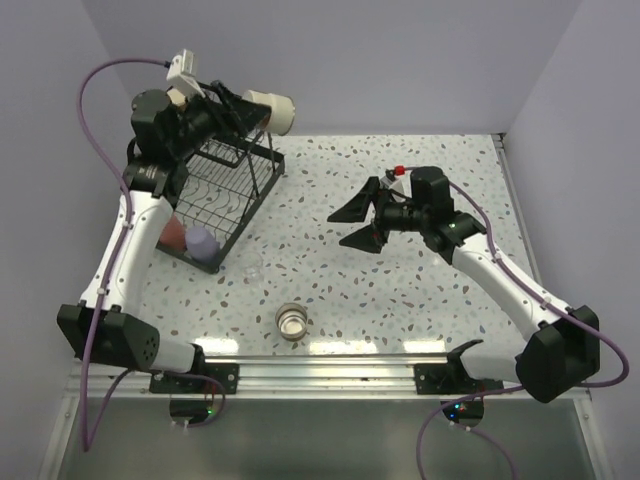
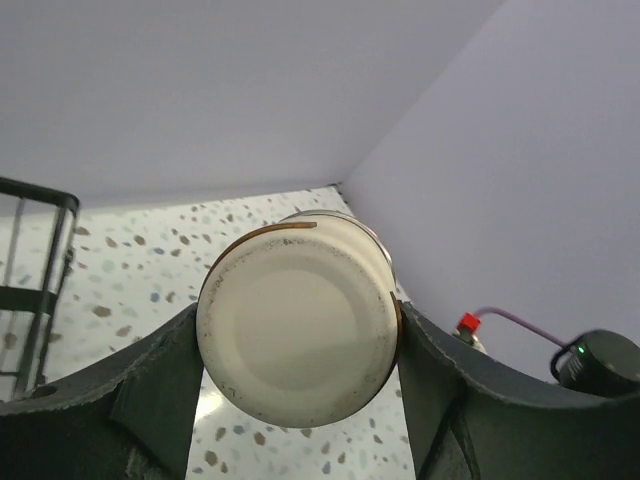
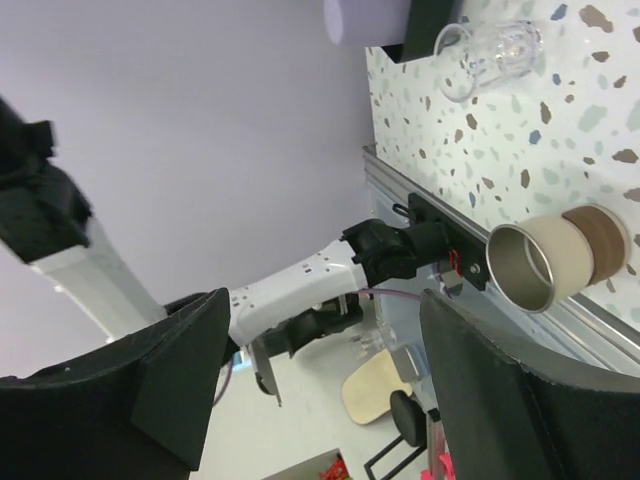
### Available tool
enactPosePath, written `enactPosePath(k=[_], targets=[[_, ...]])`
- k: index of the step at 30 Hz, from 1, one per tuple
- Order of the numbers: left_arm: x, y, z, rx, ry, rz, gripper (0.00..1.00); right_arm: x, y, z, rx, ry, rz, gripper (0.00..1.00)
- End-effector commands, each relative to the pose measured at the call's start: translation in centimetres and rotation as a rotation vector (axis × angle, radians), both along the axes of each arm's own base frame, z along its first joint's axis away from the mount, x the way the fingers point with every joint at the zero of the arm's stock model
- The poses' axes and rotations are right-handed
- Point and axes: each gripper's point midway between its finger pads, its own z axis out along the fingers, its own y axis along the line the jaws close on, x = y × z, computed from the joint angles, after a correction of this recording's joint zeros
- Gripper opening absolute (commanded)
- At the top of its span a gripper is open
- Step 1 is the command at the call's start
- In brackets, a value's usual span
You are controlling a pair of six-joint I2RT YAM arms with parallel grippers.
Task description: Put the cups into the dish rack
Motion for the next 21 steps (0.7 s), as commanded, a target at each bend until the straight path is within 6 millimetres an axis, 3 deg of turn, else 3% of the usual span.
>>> enactPosePath(k=[1, 2, 3, 5, 7, 8, 9, 12, 21], targets=[[2.6, 2.7, 0.0, 0.217, -0.002, 0.135, 0.0, -0.7, -0.7, 0.0, -0.035, -0.028, 0.019, 0.79], [3.0, 3.1, -0.3, 0.242, 0.024, 0.156, 0.0, -0.8, -0.8, 0.1, -0.044, -0.036, 0.022, 0.79], [4.1, 3.5, 1.0, 0.259, 0.002, 0.181, 0.0, -0.7, -1.0, 0.1, -0.05, -0.04, 0.018, 0.79], [5.4, 5.2, 0.4, 0.345, 0.032, 0.264, 0.0, -0.8, -1.2, 0.2, -0.062, -0.052, 0.023, 0.79], [7.7, 7.1, 1.4, 0.416, 0.031, 0.372, 0.0, -0.8, -1.4, 0.2, -0.069, -0.056, 0.021, 0.79], [7.8, 7.9, 0.1, 0.493, 0.075, 0.385, 0.0, -0.9, -1.5, 0.0, -0.074, -0.053, 0.023, 0.79], [9.3, 8.4, 0.8, 0.524, 0.069, 0.417, 0.0, -1.0, -1.6, 0.1, -0.075, -0.059, 0.022, 0.79], [10.3, 11.9, -0.8, 0.61, 0.124, 0.578, 0.0, -0.9, -1.7, -0.2, -0.078, -0.054, 0.02, 0.78], [12.4, 14.5, -5.1, 0.725, 0.237, 0.689, 0.0, -0.7, -1.7, -0.3, -0.093, -0.064, 0.034, 0.77]])
